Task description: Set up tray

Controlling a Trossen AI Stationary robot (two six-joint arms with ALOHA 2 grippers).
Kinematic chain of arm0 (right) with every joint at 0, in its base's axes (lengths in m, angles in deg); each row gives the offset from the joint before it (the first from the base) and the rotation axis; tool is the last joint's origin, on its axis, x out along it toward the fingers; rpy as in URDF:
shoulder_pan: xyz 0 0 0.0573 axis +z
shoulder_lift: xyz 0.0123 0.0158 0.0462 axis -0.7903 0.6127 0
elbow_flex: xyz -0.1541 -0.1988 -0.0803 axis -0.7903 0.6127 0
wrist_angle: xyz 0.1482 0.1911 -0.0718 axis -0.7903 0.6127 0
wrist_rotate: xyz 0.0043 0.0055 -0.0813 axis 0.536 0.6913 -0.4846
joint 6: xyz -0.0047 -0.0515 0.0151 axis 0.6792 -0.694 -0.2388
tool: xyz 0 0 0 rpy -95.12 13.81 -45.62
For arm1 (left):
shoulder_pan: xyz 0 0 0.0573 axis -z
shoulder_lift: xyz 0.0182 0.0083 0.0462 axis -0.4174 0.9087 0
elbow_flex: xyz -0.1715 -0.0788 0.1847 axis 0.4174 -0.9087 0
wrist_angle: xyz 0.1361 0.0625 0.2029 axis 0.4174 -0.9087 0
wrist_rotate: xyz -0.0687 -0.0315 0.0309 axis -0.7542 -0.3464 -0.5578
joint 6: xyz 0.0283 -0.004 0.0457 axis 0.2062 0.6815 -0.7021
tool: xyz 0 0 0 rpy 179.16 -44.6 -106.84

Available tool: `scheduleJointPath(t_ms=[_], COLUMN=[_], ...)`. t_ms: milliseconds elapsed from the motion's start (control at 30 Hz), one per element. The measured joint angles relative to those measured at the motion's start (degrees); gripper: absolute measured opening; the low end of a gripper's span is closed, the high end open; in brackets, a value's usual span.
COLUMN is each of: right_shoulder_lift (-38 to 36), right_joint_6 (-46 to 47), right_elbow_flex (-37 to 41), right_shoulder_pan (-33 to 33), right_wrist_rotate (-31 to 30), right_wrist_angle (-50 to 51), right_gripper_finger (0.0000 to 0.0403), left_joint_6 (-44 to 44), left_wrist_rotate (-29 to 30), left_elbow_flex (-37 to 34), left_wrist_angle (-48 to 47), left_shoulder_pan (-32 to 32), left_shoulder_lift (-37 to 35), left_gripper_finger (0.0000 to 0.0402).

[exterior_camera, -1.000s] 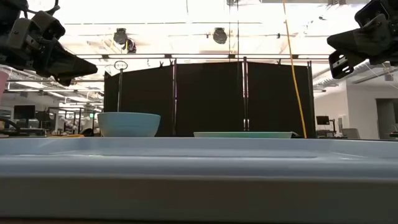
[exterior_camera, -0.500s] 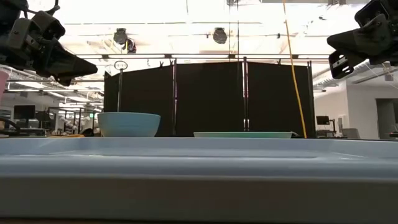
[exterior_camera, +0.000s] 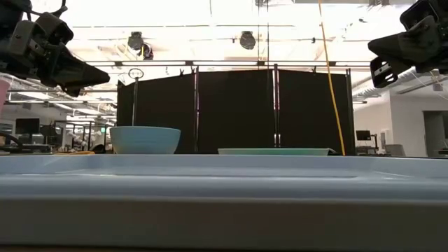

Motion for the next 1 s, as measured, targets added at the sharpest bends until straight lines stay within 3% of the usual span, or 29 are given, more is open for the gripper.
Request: scheduleJointPath(t_ms=[133, 400, 733, 1000], right_shoulder_lift=[0.01, 0.01, 0.01, 6.56], right_joint_6=[-4.71, -4.63, 10.80, 23.31], right_elbow_flex=[0.00, -0.01, 0.03, 0.01], right_shoulder_pan=[0.00, 0.00, 0.02, 0.00], right_wrist_rotate=[0.10, 0.10, 0.05, -7.55], right_wrist_angle=[-0.01, -0.35, -20.16, -17.57], right_gripper_finger=[0.0000, 0.0000, 0.0000, 0.0000], left_joint_6=[0.01, 0.01, 0.01, 0.01], left_wrist_rotate=[0.00, -0.02, -0.02, -0.01], left_elbow_flex=[-0.02, -0.01, 0.00, -0.02], left_wrist_angle=[0.01, 0.01, 0.01, 0.01], left_shoulder_pan=[-0.02, 0.01, -0.02, -0.01], left_shoulder_lift=[-0.01, 0.01, 0.01, 0.01], left_gripper_finger=[0.0063, 0.0063, 0.0063, 0.0063])
